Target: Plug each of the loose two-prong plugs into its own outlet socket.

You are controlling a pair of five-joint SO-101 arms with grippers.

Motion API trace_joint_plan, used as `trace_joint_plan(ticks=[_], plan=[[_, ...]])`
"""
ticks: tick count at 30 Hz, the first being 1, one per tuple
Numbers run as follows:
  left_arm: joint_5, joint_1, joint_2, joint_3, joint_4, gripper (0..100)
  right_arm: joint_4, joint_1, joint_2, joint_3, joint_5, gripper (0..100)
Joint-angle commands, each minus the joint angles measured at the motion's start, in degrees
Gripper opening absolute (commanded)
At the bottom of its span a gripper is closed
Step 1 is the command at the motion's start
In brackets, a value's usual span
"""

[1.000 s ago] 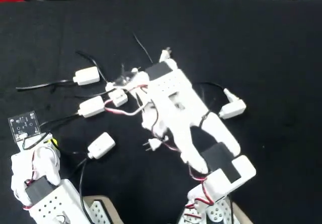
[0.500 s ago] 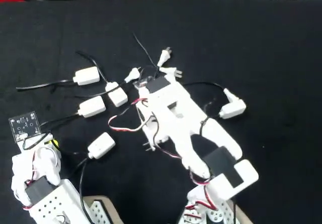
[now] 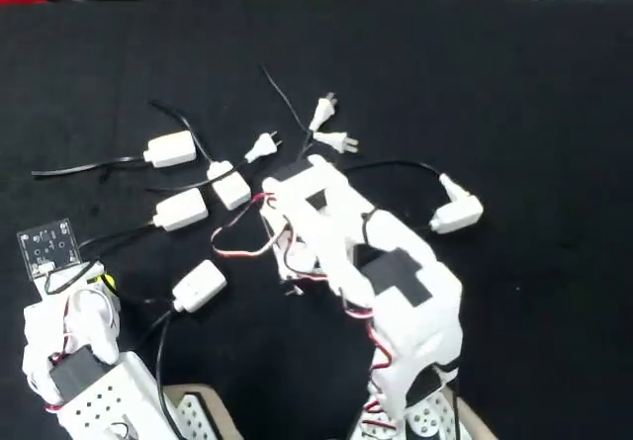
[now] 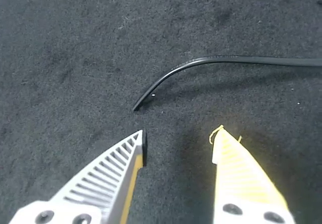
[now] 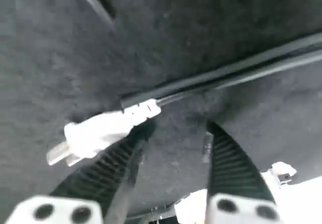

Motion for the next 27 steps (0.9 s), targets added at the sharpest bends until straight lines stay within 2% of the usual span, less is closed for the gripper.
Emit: trace_joint_plan(ticks=[1,7,14,21,27], plan=[[0.4,0.4,0.0,1.1,0.2,22,1.1,1.6,-0.6,-6.6,-1.1,12.3],[0.4,0.4,0.0,1.1,0.2,22,3.3,6.0,-0.9,-13.5,-1.1,11.4],[0.4,0.4,0.0,1.1,0.1,22,3.3,6.7,2.8,-18.5,-1.7,11.4],[0.5,0.3,0.0,1.1,0.1,22,4.7,6.8,5.1,-24.7,-13.4,11.4],[0.5,0.2,0.0,1.1,0.1,22,8.9,7.6,4.1,-24.9,-18.0,11.3]])
